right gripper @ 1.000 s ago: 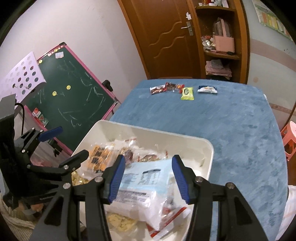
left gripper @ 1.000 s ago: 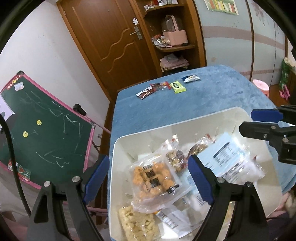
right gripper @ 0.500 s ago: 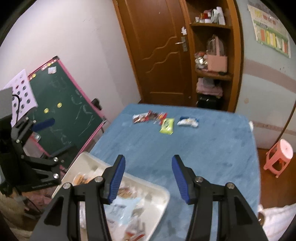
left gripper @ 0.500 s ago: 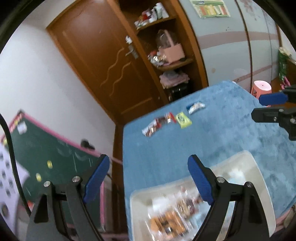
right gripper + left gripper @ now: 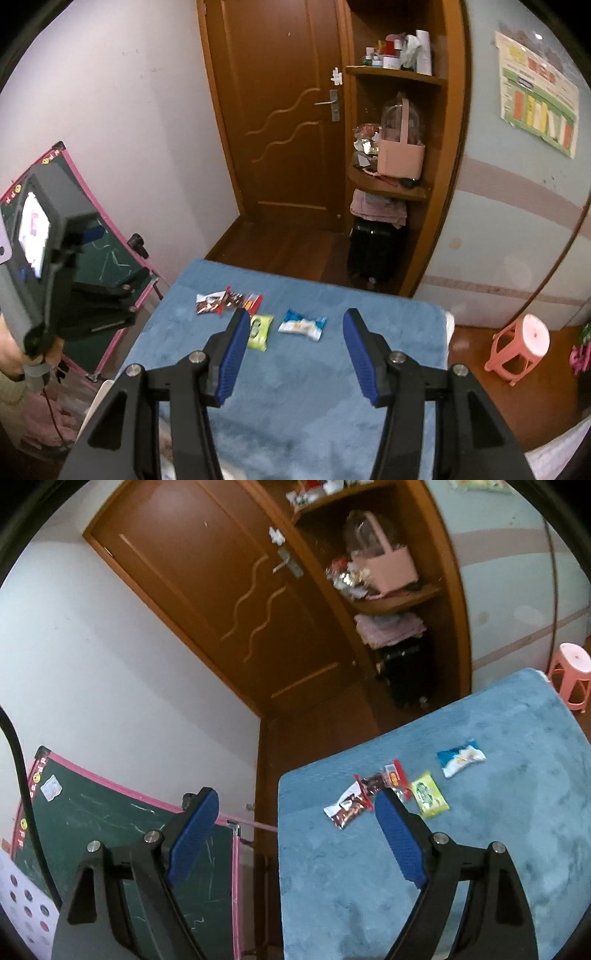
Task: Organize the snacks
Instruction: 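Move both tools back over the last snacks on the table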
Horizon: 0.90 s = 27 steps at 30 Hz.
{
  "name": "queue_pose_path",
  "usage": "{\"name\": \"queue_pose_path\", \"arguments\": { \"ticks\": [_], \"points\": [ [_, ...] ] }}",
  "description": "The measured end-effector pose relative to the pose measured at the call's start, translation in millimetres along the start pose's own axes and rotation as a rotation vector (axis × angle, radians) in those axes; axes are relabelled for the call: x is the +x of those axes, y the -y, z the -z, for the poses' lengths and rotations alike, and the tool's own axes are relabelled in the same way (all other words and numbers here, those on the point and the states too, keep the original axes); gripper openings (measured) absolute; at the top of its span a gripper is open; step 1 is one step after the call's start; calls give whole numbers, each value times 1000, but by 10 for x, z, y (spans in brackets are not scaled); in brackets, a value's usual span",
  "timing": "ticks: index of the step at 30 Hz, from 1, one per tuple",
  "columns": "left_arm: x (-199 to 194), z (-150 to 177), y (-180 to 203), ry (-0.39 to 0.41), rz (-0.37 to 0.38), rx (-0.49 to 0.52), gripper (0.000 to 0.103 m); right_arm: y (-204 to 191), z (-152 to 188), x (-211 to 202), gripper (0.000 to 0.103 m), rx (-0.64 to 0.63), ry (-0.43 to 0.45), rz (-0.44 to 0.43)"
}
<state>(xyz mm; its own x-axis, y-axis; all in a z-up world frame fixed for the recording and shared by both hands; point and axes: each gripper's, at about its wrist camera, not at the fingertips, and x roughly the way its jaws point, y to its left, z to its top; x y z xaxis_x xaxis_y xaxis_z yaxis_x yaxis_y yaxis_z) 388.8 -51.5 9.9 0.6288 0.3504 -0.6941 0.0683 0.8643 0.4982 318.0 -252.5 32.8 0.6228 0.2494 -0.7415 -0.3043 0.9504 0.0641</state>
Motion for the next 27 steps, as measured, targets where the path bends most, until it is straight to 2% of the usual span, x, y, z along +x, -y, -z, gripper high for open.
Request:
{"name": "queue_pose_path", "arguments": {
  "ticks": [4,8,11,16,21,27],
  "points": [
    [401,-238,76,-82,30,-35,86,92,-255,378,53,-76,-42,26],
    [932,-323,269,-185,58,-82,86,190,-251,896,53,-83,-116,20],
    [1288,-223,496,-260,73,-94,86,245,-130,1400,53,-71,-204,11],
    [1681,-17,902,-337,125,-77,86,237,140,2113,53,-99,-319,8],
    [1968,157,1248,-384,160,-27,86,217,372,2500,53,-144,-376,-35],
    [2201,273,1374,-437,207,-8,86,174,521,2822,53,-268,-421,-93]
  ]
}}
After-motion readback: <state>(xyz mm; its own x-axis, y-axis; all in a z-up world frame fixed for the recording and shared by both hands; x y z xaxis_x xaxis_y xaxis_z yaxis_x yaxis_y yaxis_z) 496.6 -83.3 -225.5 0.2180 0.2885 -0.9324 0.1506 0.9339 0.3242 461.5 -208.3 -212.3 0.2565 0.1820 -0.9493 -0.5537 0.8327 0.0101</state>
